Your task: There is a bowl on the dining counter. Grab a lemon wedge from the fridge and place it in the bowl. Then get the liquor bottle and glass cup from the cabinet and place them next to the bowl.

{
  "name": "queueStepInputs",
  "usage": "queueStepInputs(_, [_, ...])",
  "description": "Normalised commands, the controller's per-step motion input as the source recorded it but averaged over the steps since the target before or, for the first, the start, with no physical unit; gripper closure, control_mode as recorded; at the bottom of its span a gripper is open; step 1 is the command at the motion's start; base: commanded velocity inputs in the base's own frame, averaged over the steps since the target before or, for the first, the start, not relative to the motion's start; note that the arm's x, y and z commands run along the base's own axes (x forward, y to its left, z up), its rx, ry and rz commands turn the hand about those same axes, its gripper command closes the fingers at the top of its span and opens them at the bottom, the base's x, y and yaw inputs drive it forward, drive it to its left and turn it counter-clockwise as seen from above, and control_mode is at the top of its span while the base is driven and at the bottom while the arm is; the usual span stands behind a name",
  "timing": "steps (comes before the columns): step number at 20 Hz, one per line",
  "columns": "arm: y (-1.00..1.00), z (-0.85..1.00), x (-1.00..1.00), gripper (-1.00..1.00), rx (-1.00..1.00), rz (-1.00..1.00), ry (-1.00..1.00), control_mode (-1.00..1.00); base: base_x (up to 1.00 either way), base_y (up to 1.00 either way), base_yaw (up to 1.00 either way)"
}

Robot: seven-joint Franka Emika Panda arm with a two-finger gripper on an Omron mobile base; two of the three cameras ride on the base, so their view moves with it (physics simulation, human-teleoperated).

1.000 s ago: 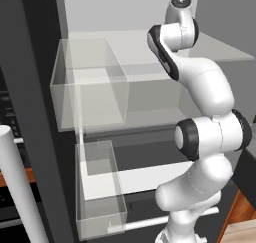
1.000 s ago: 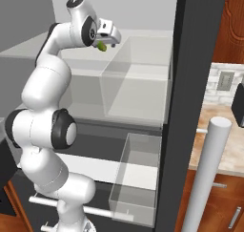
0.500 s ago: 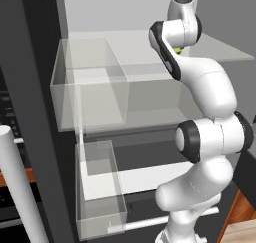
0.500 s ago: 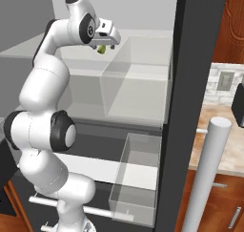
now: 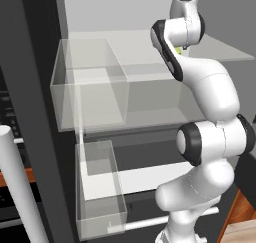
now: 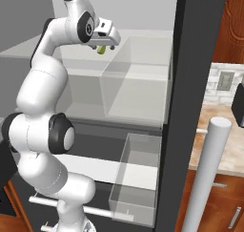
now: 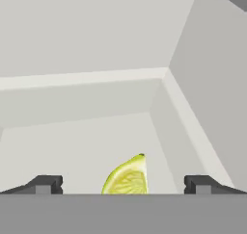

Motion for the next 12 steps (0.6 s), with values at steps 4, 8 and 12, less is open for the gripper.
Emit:
queueStepInputs(4, [0.0, 0.0, -0.06, -1.0, 0.03, -0.01, 0.0, -1.0, 0.0, 0.0, 0.0])
queueStepInputs(8, [0.0, -0.1, -0.22, -1.0, 0.03, 0.0, 0.01, -1.0, 0.0, 0.0, 0.0])
queueStepInputs(12, [0.0, -0.37, -0.15, 1.0, 0.0, 0.0, 0.08, -1.0, 0.0, 0.0, 0.0])
